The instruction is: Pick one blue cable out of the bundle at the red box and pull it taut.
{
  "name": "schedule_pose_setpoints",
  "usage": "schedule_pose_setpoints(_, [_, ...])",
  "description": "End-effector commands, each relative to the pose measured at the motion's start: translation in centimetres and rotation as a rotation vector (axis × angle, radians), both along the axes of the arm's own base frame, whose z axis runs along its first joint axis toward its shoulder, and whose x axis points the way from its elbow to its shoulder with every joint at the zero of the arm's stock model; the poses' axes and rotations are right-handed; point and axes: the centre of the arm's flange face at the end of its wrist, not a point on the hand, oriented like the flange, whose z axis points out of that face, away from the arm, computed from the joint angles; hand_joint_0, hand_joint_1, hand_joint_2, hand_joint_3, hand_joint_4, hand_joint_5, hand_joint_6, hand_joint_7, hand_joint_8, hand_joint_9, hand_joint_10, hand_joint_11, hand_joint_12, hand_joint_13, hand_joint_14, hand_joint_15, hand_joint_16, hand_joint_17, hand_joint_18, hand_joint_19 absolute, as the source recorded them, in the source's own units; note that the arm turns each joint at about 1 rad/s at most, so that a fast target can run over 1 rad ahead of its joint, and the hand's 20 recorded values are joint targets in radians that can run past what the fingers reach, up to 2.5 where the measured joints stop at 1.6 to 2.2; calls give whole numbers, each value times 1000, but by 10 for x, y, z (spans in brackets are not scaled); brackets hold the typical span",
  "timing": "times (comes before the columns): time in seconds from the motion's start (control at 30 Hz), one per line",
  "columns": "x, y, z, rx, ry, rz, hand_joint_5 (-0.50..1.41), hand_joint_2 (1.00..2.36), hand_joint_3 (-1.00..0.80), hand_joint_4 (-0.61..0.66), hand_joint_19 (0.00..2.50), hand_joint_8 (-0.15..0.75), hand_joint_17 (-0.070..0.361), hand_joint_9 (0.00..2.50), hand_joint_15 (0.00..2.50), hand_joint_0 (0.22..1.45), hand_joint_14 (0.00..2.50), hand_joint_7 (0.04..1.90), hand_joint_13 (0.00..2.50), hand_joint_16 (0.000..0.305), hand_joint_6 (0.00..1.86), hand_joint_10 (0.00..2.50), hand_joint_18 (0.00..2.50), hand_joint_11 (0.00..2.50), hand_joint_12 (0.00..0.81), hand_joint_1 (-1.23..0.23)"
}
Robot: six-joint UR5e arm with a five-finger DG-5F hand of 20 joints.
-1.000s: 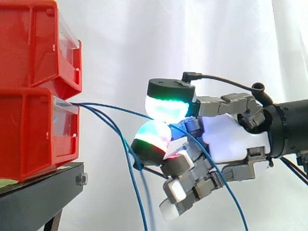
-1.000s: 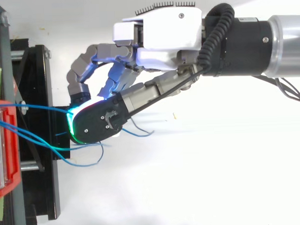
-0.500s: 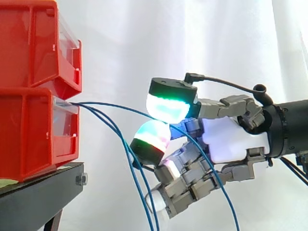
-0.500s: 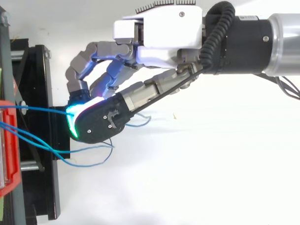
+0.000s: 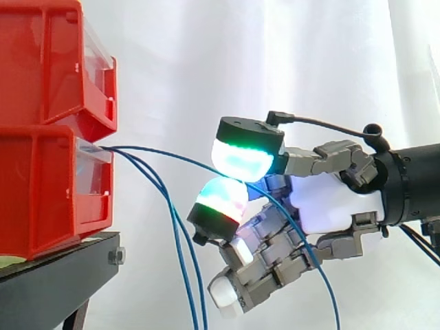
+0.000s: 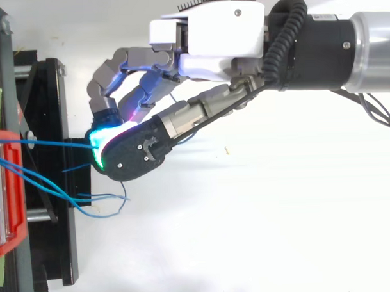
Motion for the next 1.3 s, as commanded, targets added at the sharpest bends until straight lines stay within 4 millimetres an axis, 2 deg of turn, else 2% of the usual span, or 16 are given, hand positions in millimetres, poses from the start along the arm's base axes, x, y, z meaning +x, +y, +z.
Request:
schedule_pose_setpoints(0.0, [0,-1,1,-1,-1,-1,-210,1009,-376,-119,167,297,127,806,405,755,13,1244,583,56,952,13,467,954,403,-757])
schedule_pose_setpoints(0.2, [0,-1,0,-1,1,-1,-204,1012,-339,-243,189,244,124,850,403,742,15,1258,589,55,957,14,453,909,394,-743])
schedule_pose_setpoints(0.37, [0,-1,0,-3,1,-1,-203,1010,-366,-305,187,236,124,854,402,759,13,1294,590,55,954,13,441,875,393,-746])
schedule_pose_setpoints(0.67, [0,-2,-1,-3,-1,-4,-204,1011,-369,-345,197,228,122,860,398,766,12,1321,591,54,954,14,436,863,388,-747])
schedule_pose_setpoints(0.9, [0,-2,-1,-4,1,-4,-200,1018,-258,-402,222,198,117,891,405,757,13,1370,596,52,961,14,404,844,377,-734])
schedule_pose_setpoints(1.03, [0,-3,-1,-5,0,-10,-199,1020,-227,-390,233,208,115,891,412,766,13,1391,595,51,964,11,394,837,377,-739])
schedule_pose_setpoints(1.13, [-2,-3,-8,-6,6,-16,-202,1020,-234,-338,235,229,115,884,419,780,13,1358,604,51,972,14,404,854,378,-740])
schedule_pose_setpoints(1.27, [-8,-3,-30,2,-4,-26,-202,1019,-257,-310,251,240,113,877,423,805,13,1371,617,50,976,14,428,851,379,-756])
